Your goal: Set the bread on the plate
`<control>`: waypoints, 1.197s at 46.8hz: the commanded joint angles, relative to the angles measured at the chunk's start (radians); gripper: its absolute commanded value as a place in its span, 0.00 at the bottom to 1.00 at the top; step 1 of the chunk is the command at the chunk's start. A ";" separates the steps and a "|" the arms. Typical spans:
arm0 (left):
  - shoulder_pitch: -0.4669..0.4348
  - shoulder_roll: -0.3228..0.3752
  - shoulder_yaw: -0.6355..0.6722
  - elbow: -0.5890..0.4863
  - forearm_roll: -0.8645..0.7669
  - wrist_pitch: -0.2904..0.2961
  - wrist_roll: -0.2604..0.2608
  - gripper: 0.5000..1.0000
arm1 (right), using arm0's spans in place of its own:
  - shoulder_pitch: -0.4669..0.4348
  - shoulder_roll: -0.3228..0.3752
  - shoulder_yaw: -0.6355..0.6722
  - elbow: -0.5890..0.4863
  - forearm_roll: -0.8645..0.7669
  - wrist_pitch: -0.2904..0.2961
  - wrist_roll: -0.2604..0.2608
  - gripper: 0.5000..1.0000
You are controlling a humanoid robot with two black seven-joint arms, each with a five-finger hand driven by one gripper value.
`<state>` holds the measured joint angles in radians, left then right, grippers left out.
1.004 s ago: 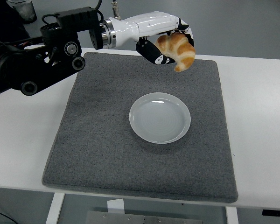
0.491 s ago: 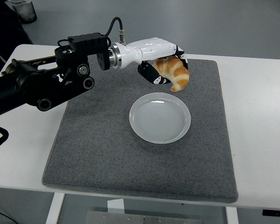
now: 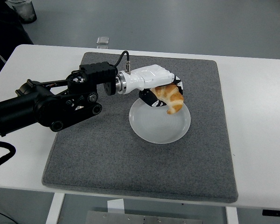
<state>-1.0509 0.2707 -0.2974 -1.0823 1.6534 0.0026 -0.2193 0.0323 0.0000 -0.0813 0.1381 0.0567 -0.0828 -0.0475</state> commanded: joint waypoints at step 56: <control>0.063 -0.030 0.090 0.055 -0.004 0.085 0.000 0.98 | -0.002 0.000 0.000 0.000 0.000 0.000 0.000 0.90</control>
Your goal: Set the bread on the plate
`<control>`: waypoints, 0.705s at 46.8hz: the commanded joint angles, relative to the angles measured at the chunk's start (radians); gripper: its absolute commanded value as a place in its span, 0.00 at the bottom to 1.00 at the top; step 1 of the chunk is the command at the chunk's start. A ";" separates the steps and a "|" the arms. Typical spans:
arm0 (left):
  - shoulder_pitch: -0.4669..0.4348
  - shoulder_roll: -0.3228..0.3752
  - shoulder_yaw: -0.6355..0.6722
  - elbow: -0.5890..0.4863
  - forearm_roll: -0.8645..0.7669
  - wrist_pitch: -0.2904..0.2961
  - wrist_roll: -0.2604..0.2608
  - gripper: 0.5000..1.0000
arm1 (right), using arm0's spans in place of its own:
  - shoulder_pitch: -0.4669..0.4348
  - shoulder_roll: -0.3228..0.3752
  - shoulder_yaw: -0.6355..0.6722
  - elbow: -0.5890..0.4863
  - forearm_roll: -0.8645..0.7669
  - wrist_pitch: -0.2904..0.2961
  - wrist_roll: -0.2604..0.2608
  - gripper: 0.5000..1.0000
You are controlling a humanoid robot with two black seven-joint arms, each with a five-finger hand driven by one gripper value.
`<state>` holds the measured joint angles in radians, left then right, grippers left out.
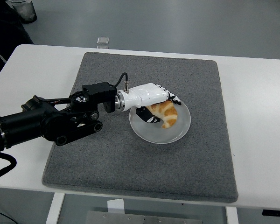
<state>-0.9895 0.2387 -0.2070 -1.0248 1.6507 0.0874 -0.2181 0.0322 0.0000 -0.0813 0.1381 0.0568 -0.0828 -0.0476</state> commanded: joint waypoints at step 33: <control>-0.092 0.148 -0.107 -0.075 -0.647 -0.127 -0.006 1.00 | 0.000 0.000 0.000 0.000 0.000 0.000 0.000 0.90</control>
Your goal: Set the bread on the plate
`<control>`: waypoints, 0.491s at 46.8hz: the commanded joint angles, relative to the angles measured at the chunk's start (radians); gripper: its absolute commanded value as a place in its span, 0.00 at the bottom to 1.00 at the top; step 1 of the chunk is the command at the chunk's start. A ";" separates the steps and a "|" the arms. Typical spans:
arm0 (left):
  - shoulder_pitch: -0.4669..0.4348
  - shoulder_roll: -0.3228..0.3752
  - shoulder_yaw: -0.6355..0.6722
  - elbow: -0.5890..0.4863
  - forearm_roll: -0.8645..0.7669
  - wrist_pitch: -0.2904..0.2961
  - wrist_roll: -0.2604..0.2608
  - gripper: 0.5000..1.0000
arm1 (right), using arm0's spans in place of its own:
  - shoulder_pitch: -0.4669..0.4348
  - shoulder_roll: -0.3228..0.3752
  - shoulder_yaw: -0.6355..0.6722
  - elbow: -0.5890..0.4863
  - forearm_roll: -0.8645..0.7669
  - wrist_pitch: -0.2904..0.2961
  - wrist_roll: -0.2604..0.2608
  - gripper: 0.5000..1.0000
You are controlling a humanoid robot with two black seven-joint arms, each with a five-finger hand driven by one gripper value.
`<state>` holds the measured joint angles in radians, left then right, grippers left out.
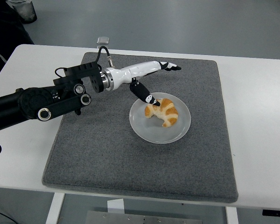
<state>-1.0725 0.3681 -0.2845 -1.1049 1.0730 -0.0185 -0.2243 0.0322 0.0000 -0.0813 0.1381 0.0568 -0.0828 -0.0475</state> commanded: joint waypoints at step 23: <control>0.019 0.097 -0.226 0.123 -0.484 -0.199 0.002 1.00 | 0.000 0.000 0.000 0.000 0.000 0.000 0.000 0.90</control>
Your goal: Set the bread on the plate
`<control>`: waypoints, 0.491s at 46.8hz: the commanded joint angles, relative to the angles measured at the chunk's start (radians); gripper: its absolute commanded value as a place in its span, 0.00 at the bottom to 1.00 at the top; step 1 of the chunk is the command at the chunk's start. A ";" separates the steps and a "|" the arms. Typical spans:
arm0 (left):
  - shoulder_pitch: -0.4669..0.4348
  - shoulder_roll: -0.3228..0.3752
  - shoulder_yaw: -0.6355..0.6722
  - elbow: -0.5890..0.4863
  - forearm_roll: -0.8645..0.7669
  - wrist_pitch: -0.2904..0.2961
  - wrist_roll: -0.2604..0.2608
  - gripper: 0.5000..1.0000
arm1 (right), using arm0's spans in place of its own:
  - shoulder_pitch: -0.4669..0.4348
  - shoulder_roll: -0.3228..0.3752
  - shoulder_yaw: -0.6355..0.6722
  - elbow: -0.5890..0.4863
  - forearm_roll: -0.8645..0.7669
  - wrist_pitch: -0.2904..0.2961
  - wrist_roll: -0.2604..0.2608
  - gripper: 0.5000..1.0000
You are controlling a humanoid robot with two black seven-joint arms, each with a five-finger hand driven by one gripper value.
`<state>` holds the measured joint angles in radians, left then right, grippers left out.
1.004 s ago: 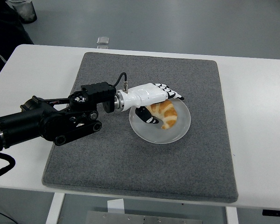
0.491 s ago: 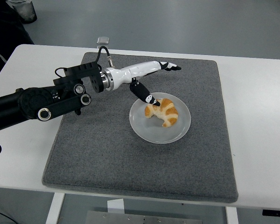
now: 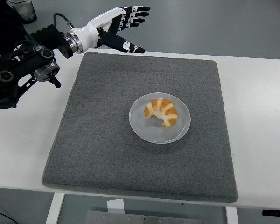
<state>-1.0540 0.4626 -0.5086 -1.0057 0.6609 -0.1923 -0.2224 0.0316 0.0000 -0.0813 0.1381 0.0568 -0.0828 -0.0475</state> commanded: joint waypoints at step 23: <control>0.006 -0.001 -0.001 0.252 -0.354 -0.131 0.000 1.00 | -0.001 0.000 0.000 0.000 0.000 0.000 0.000 0.90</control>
<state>-1.0489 0.4642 -0.5098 -0.7820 0.3396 -0.3129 -0.2224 0.0320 0.0000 -0.0813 0.1380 0.0568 -0.0829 -0.0476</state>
